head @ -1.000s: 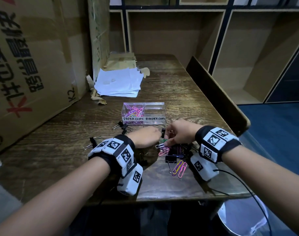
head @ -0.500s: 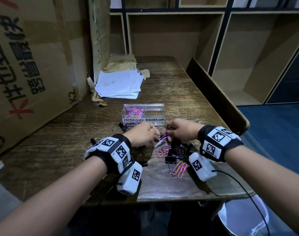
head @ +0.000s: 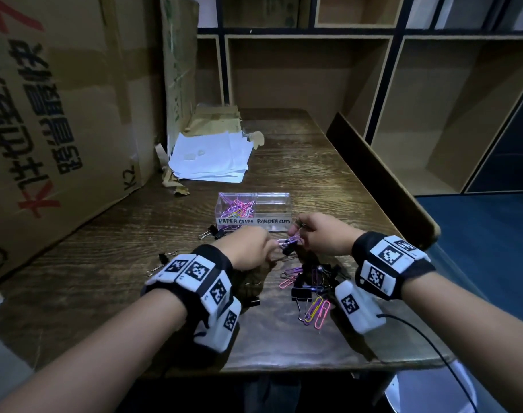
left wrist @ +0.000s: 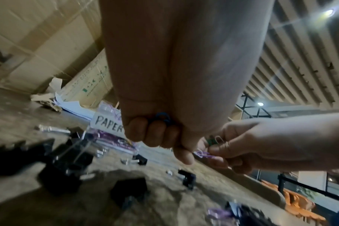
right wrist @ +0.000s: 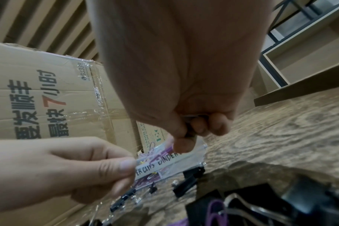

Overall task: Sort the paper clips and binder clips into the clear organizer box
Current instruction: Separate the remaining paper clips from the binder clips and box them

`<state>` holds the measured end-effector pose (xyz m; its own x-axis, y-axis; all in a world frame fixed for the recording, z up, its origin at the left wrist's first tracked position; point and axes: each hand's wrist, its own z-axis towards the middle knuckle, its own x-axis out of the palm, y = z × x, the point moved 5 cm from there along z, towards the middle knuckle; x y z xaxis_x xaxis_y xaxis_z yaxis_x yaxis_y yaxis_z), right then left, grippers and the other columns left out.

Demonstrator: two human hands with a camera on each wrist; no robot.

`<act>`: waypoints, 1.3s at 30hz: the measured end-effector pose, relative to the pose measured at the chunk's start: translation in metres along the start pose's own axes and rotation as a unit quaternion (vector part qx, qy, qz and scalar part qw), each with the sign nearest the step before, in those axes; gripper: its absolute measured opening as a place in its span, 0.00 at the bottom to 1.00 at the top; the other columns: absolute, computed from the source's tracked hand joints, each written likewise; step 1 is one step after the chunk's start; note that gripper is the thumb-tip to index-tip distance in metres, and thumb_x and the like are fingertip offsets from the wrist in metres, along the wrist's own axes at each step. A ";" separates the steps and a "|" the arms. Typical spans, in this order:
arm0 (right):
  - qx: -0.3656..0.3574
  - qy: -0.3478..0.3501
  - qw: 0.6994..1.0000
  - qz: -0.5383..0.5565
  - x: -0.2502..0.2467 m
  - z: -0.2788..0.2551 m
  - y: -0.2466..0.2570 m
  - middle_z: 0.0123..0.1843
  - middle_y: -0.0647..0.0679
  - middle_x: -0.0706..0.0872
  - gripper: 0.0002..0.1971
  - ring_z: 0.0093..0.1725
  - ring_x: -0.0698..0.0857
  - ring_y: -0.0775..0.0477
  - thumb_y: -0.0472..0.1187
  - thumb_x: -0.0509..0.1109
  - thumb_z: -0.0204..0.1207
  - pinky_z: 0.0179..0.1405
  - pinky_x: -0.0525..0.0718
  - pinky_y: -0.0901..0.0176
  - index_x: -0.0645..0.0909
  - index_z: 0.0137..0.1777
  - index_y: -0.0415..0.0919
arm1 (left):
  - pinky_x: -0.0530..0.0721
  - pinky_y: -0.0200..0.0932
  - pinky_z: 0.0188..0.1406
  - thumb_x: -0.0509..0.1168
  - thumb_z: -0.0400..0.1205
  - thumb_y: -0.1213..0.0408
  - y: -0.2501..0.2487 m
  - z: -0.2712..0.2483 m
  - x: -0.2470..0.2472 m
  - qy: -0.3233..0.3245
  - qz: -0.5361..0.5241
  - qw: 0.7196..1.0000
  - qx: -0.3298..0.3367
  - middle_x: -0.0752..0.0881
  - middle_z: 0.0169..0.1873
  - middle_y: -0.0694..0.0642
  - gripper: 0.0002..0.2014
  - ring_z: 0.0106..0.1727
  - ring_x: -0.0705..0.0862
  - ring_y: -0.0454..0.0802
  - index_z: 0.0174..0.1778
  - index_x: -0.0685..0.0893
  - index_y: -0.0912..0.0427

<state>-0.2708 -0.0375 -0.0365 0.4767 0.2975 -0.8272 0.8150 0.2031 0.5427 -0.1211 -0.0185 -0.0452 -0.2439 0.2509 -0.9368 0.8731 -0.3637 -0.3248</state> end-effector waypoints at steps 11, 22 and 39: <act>-0.082 -0.082 0.993 0.017 -0.013 0.063 0.074 0.44 0.51 0.84 0.13 0.35 0.78 0.57 0.35 0.56 0.82 0.26 0.70 0.76 0.80 0.59 0.45 | 0.73 0.47 0.33 0.58 0.87 0.52 0.055 -0.002 -0.088 -0.207 0.054 0.975 -0.050 0.81 0.32 0.51 0.16 0.38 0.82 0.54 0.37 0.79 0.55; -0.052 0.049 0.993 -0.092 0.015 0.112 0.105 0.72 0.38 0.78 0.22 0.70 0.77 0.40 0.44 0.58 0.83 0.62 0.75 0.55 0.73 0.76 0.41 | 0.75 0.42 0.40 0.61 0.83 0.63 0.102 0.020 -0.079 -0.151 -0.197 0.958 -0.143 0.79 0.47 0.52 0.14 0.46 0.78 0.47 0.64 0.72 0.59; -0.052 0.032 0.988 -0.144 -0.021 0.008 0.028 0.36 0.58 0.81 0.10 0.36 0.80 0.56 0.40 0.74 0.71 0.35 0.77 0.64 0.86 0.50 0.54 | 0.84 0.41 0.43 0.64 0.82 0.63 0.019 -0.012 -0.053 -0.071 -0.020 0.997 -0.020 0.87 0.45 0.50 0.09 0.46 0.86 0.46 0.54 0.88 0.54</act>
<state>-0.2552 -0.0457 -0.0047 0.2047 0.2712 -0.9405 0.8740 0.3821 0.3004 -0.0870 -0.0282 0.0001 -0.3334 0.1343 -0.9332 0.8770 -0.3191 -0.3593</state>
